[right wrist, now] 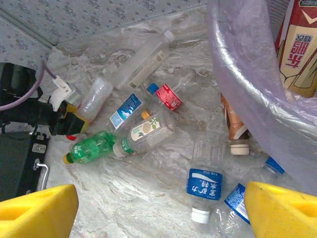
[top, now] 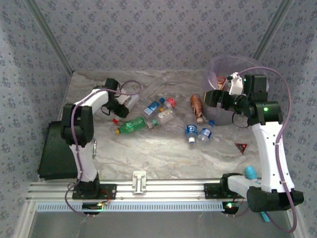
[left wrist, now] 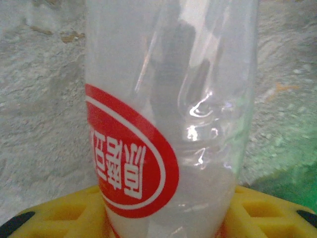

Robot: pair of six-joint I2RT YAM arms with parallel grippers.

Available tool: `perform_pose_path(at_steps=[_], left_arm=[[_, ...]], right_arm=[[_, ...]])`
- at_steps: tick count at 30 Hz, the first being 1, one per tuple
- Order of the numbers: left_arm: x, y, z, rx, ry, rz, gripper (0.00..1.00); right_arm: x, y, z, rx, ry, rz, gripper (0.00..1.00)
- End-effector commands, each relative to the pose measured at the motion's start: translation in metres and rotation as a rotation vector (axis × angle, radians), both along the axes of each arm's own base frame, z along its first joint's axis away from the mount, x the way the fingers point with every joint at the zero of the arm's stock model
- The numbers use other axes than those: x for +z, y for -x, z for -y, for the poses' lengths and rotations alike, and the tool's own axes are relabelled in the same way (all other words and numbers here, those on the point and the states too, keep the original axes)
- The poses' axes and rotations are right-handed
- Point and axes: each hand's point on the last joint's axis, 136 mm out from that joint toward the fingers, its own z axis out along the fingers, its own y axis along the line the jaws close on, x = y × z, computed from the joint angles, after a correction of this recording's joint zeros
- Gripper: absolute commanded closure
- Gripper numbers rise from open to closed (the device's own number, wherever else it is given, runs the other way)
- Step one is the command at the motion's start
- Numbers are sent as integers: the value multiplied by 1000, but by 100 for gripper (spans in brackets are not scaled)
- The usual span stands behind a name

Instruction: Put the plastic bottles in the bin

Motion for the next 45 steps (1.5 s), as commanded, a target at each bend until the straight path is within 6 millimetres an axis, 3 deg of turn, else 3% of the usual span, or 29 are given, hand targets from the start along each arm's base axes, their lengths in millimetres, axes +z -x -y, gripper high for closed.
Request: perform_pose_path(at_steps=[1, 9, 14, 21, 24, 30, 37, 45], left_arm=[[42, -5, 3, 56, 62, 115, 50], [80, 7, 17, 180, 246, 247, 50], [108, 28, 35, 218, 373, 306, 50], [166, 73, 102, 152, 741, 362, 50], [181, 91, 136, 102, 868, 347, 50], [192, 113, 177, 54, 967, 310, 50], [197, 122, 203, 0, 1004, 286, 50], [198, 124, 215, -19, 1011, 267, 50]], right_arm=[[8, 3, -7, 20, -48, 20, 12], [37, -3, -40, 110, -106, 103, 12], [39, -16, -81, 203, -134, 119, 12], [26, -31, -164, 410, -151, 91, 11], [14, -39, -189, 483, -152, 63, 10], [-2, -60, -206, 492, -183, 37, 8], [-30, -69, -219, 506, -200, -21, 10], [-38, -73, -221, 507, -212, -39, 29]])
